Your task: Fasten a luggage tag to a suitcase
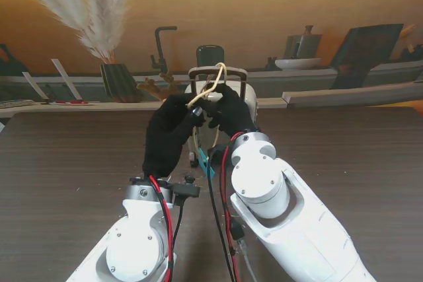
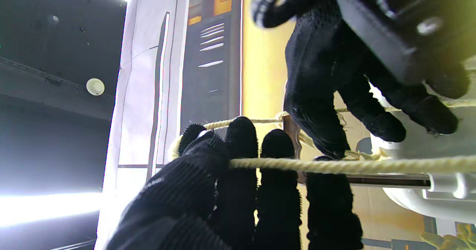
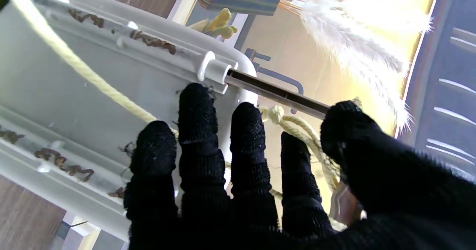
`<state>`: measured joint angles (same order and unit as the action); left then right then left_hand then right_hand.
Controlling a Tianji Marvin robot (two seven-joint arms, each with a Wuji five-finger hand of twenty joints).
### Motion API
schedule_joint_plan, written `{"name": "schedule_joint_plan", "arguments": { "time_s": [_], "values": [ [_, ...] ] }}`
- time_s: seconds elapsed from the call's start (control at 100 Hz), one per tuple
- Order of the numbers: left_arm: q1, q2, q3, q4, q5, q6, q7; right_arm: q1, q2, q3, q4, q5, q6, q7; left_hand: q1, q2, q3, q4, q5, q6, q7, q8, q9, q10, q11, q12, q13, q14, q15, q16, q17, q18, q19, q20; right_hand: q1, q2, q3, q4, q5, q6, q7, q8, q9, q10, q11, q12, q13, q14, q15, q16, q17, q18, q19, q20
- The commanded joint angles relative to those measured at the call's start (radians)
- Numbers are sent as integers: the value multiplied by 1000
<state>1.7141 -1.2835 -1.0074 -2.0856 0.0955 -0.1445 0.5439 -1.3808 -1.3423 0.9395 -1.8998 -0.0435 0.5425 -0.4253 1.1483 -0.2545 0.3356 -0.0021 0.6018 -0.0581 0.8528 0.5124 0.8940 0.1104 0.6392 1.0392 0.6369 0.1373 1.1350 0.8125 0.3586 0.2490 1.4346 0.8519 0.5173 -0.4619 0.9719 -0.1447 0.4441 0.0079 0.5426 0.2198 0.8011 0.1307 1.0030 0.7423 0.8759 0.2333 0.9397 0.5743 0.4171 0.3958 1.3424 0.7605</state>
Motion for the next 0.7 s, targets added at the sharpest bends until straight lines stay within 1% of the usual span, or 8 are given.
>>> {"name": "schedule_joint_plan", "arguments": {
  "time_s": [0.0,0.23,0.33,0.45,0.63,0.65,0.68,0.69],
  "values": [
    [-1,0,2,-8,6,6,-16,-7,-3,8,-13,1,-4,6,28,-16,-45,17,12,-25,-8,-12,2,-9,-11,5,1,-3,-11,-26,0,-67,2,13,-48,-29,24,14,38,-53,10,40,-35,8,-2,1,-23,-6,-12,4,-9,-15,-9,8],
    [-10,-2,9,-1,6,10,-16,-15,-2,24,-24,45,-6,12,31,-14,-49,17,12,-24,-8,-12,2,-8,-10,4,0,-3,-12,-26,1,-67,2,13,-101,-128,76,6,117,-88,10,107,-52,3,4,0,-31,-18,-13,2,-1,-20,-10,10],
    [-11,-3,12,0,5,12,-14,-7,-9,23,-10,37,10,1,31,-14,-50,18,12,-24,-7,-11,2,-8,-10,4,1,-3,-12,-26,0,-67,2,12,-73,-179,68,2,183,-94,39,136,-34,-17,30,11,-6,-34,7,7,31,-23,6,12],
    [-11,-3,13,0,5,13,-14,7,-29,14,22,30,18,-50,32,-13,-51,18,11,-25,-8,-12,1,-9,-10,4,0,-3,-13,-26,0,-67,1,12,-46,-267,104,-5,278,-94,90,207,10,-34,69,29,37,-44,58,14,83,-21,55,20],
    [-9,-3,13,-1,7,16,-13,23,-37,8,55,7,39,-59,34,-11,-53,18,11,-24,-8,-12,1,-10,-10,4,0,-4,-13,-26,-1,-68,0,11,-56,-310,106,-13,329,-81,107,240,15,-40,77,36,43,-50,65,12,92,-17,60,18],
    [-9,-3,13,-1,6,16,-13,25,-39,7,60,4,40,-63,34,-11,-54,18,10,-23,-8,-12,1,-9,-10,4,0,-4,-13,-26,-1,-68,0,11,-55,-315,116,-15,337,-86,115,263,17,-41,80,39,46,-52,68,11,96,-18,62,16],
    [-9,-3,13,-1,6,17,-13,28,-42,5,68,2,41,-71,34,-11,-54,18,10,-25,-8,-12,1,-9,-10,4,-1,-4,-14,-26,-2,-67,0,11,-45,-320,112,-40,349,-93,122,274,22,-42,81,40,49,-50,70,10,100,-17,64,15],
    [-9,-3,13,-1,6,17,-12,29,-44,4,70,2,42,-74,35,-11,-55,18,10,-24,-8,-12,0,-8,-10,4,0,-4,-13,-26,-1,-67,0,11,-36,-323,108,-61,352,-98,130,274,25,-41,82,40,51,-50,71,10,101,-15,66,14]
  ]
}}
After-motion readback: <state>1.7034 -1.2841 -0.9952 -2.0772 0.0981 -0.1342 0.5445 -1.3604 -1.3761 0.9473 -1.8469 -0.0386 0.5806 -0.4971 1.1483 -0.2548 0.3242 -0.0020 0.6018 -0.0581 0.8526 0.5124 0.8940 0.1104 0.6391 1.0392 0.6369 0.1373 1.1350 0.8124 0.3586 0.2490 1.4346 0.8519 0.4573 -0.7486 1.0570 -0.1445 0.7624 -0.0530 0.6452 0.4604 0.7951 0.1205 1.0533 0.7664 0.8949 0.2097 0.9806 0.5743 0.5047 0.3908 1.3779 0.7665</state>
